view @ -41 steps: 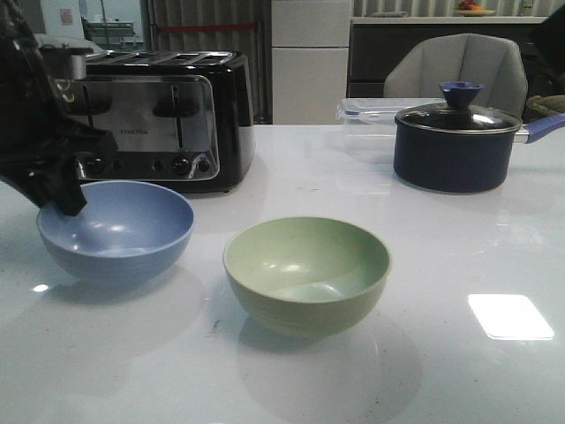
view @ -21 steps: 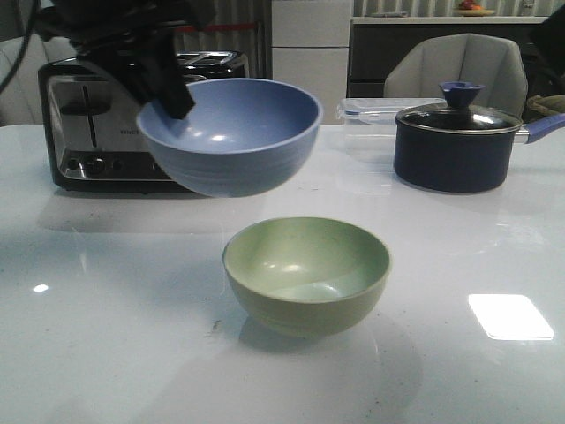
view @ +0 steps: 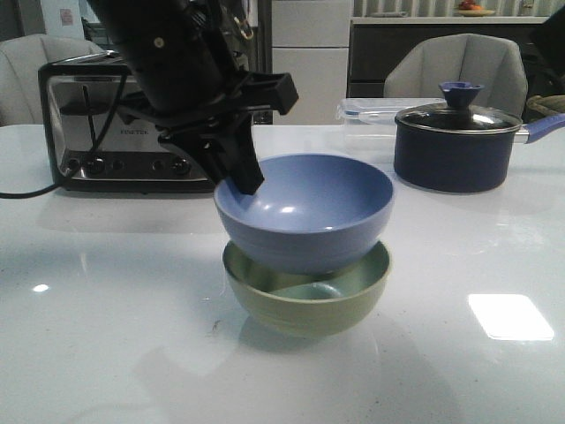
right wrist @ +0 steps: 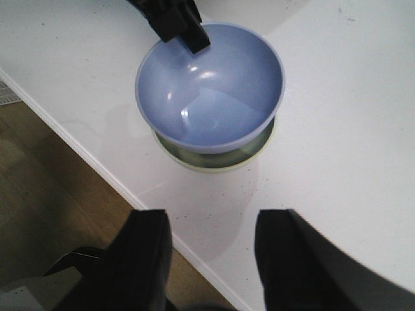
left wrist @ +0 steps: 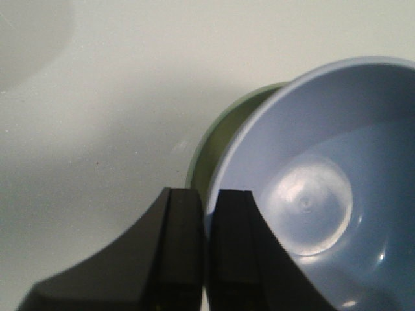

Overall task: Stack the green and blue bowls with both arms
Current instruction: 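Lift the blue bowl with the left gripper and lower it into the green bowl, then open the left gripper and withdraw it from the stacked bowls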

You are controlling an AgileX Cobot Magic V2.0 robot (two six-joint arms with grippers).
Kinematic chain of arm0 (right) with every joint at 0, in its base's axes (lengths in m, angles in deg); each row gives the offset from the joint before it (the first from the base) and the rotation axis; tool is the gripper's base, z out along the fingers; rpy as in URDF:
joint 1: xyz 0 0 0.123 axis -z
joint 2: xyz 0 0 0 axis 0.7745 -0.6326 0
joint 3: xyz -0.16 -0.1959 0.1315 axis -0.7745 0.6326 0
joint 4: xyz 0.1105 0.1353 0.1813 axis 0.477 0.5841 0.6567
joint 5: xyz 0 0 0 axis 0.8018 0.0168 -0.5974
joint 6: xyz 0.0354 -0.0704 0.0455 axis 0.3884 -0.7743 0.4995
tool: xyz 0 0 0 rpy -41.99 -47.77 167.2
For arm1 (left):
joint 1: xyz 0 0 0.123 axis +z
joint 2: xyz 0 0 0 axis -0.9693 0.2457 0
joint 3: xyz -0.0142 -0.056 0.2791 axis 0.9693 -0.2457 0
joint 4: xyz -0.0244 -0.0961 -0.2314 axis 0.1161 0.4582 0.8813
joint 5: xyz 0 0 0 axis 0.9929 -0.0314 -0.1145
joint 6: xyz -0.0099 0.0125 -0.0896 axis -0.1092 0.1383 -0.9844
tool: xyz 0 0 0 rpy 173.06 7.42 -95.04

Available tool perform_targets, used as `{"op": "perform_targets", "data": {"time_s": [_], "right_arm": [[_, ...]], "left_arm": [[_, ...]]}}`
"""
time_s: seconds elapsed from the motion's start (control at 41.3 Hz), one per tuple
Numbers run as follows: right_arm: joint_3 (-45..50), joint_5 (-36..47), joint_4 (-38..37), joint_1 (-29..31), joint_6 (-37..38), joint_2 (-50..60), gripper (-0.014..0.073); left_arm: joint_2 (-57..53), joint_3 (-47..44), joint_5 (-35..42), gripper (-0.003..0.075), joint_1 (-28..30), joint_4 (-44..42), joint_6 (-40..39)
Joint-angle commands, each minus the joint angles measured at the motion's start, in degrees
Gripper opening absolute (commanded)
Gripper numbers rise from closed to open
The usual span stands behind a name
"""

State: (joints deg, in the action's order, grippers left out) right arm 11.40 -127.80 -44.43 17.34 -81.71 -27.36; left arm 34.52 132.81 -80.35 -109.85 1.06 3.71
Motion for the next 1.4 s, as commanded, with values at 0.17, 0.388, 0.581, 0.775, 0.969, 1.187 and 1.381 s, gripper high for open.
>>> {"op": "perform_targets", "data": {"time_s": [0.17, 0.388, 0.581, 0.775, 0.969, 1.187, 1.381], "right_arm": [[-1.5, 3.2, -0.3, -0.2, -0.2, 0.4, 0.0424], [-1.5, 3.2, -0.3, -0.2, -0.2, 0.4, 0.0424], [-1.5, 3.2, -0.3, -0.2, -0.2, 0.4, 0.0424], [-1.5, 3.0, -0.3, -0.2, -0.2, 0.4, 0.0424], [-1.5, 2.3, -0.3, -0.2, -0.2, 0.4, 0.0424], [-1.5, 0.8, -0.3, -0.2, -0.2, 0.4, 0.0424], [-1.5, 0.0, -0.3, -0.2, -0.2, 0.4, 0.0424]], "left_arm": [[0.5, 1.8, 3.8, 0.0122, -0.4, 1.6, -0.1], [0.8, 1.8, 3.3, 0.0395, -0.4, 1.8, -0.1], [-2.3, 1.8, 3.2, 0.0459, -0.4, 1.3, 2.3], [-11.6, 1.1, 0.3, 0.0405, -0.4, -3.7, 2.4], [-24.3, -5.3, 0.6, 0.0359, -0.4, -7.4, 2.4], [-39.0, -17.4, 2.4, 0.0328, -0.4, -11.0, 2.4], [-49.6, -27.2, 2.5, 0.0328, -0.4, -11.6, 2.4]]}}
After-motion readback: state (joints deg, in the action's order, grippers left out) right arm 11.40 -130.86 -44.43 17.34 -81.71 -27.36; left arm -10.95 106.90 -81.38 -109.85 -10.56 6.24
